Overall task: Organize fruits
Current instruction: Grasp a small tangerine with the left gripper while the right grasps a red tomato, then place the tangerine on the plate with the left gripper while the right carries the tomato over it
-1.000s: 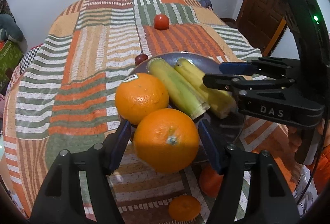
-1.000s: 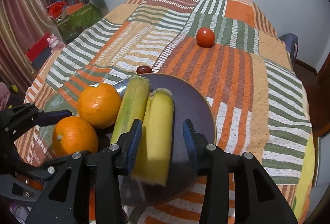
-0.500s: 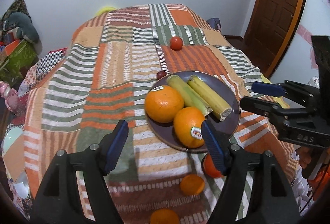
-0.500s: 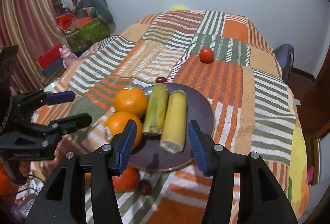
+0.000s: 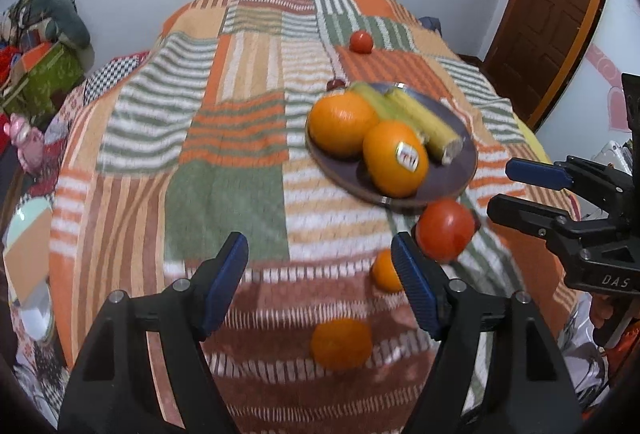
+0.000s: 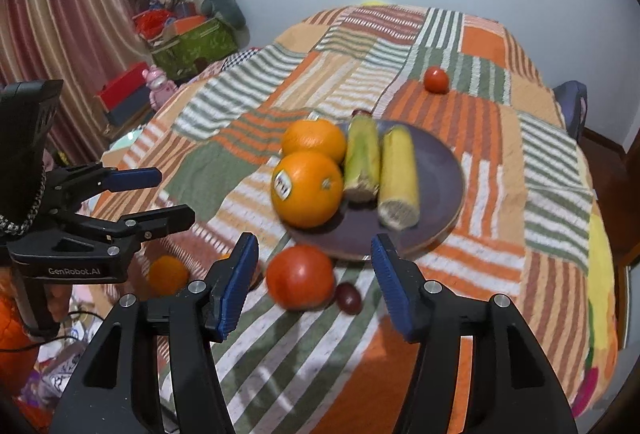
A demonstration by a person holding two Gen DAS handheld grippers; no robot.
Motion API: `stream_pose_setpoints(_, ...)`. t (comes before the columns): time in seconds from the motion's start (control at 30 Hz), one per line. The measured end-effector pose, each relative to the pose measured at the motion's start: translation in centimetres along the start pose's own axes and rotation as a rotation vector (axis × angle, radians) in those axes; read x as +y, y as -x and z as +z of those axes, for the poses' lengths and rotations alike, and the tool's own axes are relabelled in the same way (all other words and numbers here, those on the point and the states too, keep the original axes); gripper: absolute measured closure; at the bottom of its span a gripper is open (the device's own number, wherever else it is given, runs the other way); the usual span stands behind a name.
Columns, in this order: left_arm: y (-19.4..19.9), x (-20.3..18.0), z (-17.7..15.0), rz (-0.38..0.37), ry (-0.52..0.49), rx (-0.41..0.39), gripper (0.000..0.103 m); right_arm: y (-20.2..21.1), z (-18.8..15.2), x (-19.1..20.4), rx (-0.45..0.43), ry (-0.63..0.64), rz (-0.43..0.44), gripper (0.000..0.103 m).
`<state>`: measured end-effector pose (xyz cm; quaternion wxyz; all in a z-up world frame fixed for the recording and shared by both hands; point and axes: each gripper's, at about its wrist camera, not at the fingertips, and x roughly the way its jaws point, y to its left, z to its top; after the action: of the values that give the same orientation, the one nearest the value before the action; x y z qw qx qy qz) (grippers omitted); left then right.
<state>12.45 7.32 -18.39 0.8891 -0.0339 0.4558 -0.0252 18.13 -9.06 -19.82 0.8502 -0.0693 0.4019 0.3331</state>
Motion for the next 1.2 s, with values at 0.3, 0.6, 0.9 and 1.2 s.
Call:
stream_pose_setpoints(0.3, -0.5, 1.5, -3.6, -0.006, 0.07, 0.06, 0.029, -2.3, -1.4, 0.6, 0.059, -0.021, 0.009, 0.048)
stream_pose_setpoints(0.6, -0.4, 0.6, -5.0, -0.04, 0.071, 0.058, 0.029, -3.9, -1.5, 1.0, 0.09, 0.0, 0.004, 0.048)
stream_pose_setpoints(0.9, -1.2, 0.1, -5.4, -0.072, 0.058, 0.084, 0.057, -4.3, -1.7, 0.9, 0.098, 0.009, 0.003, 0.055)
stream_pose_setpoints(1.2, -1.0, 0.0, -5.0, -0.06, 0.042, 0.069, 0.065, -3.7, -1.6, 0.7, 0.086, -0.012, 0.029, 0.056)
